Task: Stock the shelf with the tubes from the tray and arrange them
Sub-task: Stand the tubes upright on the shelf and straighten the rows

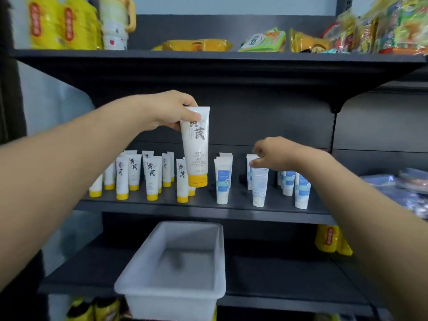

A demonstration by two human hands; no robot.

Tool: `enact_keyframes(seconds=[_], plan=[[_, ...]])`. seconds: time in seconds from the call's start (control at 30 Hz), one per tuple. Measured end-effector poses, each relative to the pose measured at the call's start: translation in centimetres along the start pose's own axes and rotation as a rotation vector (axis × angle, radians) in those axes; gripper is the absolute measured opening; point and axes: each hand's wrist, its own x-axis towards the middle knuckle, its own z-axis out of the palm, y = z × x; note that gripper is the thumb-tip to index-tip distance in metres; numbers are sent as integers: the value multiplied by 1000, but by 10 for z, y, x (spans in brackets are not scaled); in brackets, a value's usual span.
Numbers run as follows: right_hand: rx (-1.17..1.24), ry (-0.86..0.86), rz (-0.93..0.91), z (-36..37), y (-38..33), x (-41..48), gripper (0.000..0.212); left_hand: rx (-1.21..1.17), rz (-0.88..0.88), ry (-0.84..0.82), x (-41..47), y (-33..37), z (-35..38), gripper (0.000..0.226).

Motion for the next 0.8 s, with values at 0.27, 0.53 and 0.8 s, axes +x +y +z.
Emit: enact_keyframes(seconds=[0.27, 0.53, 0.8], plan=[[90, -24, -58, 15, -58, -1, 48, 44, -51, 30, -40, -31, -34, 8], [103, -26, -104, 40, -134, 43, 44, 105, -63, 48, -46, -98, -91, 6], [118, -26, -87, 50, -207, 104, 43, 133, -17, 82, -33, -166, -166, 2]])
